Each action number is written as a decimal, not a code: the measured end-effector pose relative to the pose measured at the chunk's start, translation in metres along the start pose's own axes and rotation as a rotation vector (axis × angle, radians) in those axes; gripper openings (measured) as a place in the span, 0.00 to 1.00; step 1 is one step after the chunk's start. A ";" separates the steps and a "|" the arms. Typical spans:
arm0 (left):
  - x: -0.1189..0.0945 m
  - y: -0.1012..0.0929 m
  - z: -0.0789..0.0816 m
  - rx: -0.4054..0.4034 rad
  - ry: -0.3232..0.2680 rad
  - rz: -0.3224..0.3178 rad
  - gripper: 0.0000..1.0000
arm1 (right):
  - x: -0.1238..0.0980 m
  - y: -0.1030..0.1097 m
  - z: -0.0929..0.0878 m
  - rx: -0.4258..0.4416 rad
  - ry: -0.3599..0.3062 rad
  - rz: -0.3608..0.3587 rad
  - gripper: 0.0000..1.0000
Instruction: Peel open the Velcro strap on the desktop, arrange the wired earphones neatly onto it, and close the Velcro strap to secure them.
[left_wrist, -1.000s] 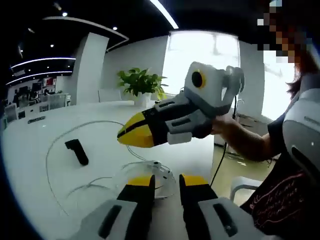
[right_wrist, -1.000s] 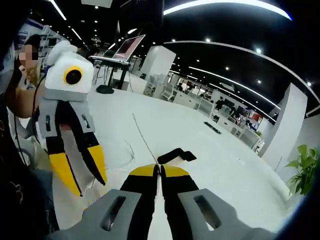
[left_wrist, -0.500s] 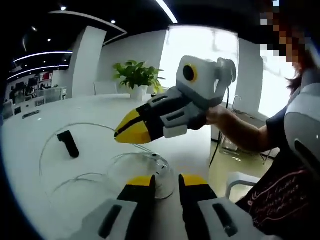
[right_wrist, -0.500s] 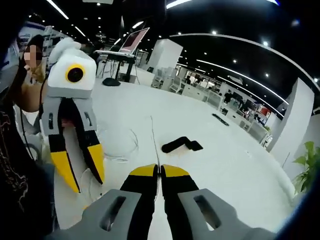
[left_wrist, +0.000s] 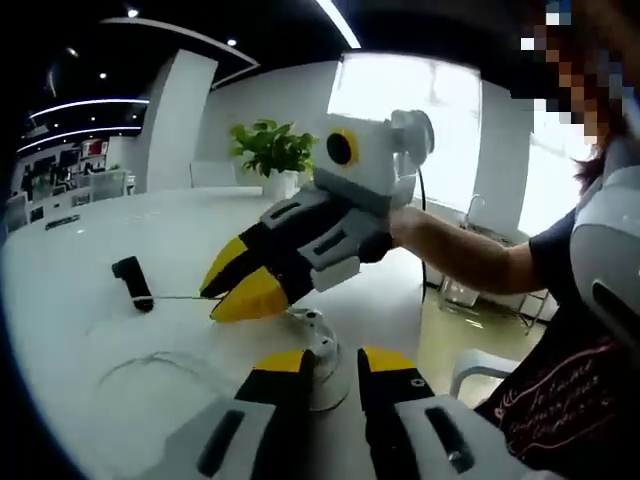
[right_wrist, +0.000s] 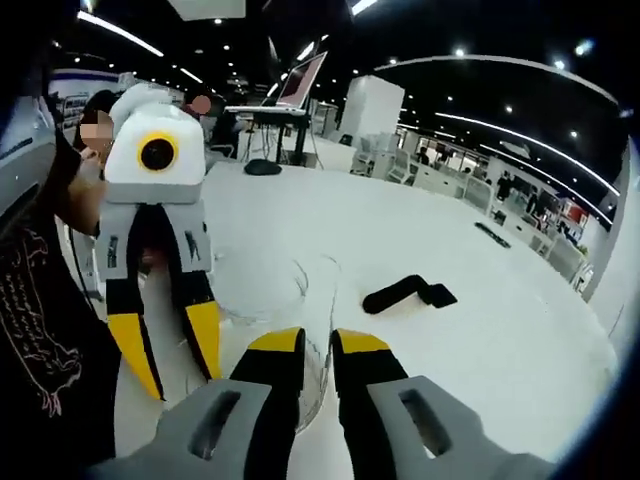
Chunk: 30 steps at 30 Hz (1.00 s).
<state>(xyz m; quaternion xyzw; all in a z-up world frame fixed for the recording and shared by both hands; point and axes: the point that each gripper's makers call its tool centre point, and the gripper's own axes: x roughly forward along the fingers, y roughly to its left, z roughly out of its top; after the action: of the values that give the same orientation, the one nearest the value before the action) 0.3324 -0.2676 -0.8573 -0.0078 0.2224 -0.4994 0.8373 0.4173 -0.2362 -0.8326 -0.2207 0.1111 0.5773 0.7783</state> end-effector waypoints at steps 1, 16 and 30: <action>0.000 0.000 0.000 -0.001 -0.004 0.002 0.23 | -0.005 -0.003 0.001 0.013 -0.013 -0.012 0.16; -0.005 -0.003 0.019 -0.024 -0.085 -0.027 0.23 | -0.068 -0.017 -0.023 0.204 0.019 -0.092 0.22; -0.030 0.014 0.024 0.079 -0.082 0.071 0.23 | -0.026 -0.002 -0.029 0.290 0.229 -0.066 0.20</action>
<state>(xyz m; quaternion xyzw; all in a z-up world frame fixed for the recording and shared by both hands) 0.3407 -0.2405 -0.8279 0.0126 0.1681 -0.4770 0.8626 0.4137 -0.2728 -0.8468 -0.1739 0.2736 0.5004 0.8028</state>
